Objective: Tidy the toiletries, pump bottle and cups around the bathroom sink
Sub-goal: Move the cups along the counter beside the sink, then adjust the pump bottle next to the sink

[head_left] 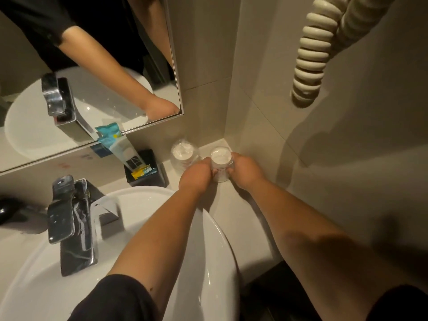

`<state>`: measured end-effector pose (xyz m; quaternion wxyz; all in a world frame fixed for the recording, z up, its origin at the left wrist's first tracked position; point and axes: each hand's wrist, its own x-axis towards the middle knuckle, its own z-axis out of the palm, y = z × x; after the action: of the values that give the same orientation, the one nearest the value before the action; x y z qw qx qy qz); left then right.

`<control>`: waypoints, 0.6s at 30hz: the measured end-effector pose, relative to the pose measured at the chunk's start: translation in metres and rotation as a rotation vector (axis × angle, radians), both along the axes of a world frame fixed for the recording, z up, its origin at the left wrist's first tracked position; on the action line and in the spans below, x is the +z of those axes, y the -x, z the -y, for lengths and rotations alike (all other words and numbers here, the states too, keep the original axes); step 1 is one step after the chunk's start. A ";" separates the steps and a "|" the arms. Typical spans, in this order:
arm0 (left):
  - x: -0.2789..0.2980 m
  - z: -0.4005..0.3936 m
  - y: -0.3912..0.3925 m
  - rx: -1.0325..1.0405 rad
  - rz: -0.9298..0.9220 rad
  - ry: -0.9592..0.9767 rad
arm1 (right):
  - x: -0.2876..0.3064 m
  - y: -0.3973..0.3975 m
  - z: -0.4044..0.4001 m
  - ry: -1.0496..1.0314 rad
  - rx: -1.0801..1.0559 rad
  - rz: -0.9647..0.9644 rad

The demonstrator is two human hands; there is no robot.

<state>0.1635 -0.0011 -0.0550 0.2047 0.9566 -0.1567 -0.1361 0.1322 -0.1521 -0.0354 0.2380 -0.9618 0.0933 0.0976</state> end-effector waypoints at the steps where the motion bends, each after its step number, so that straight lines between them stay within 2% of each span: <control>1: 0.000 0.000 0.000 -0.001 0.005 -0.007 | 0.000 0.000 0.000 0.007 0.002 -0.002; 9: 0.016 -0.003 0.013 -0.003 0.070 -0.106 | 0.009 0.004 0.001 0.021 -0.004 -0.019; 13: 0.032 -0.010 0.030 -0.061 0.167 -0.240 | 0.024 0.020 -0.002 0.120 0.019 0.020; 18: 0.052 -0.022 0.060 -0.141 0.284 -0.348 | 0.039 0.055 -0.006 0.290 0.177 0.101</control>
<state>0.1032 0.0214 -0.0026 0.0028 0.9736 -0.2247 -0.0390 0.0770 -0.1460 0.0040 0.0914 -0.9942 0.0094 0.0551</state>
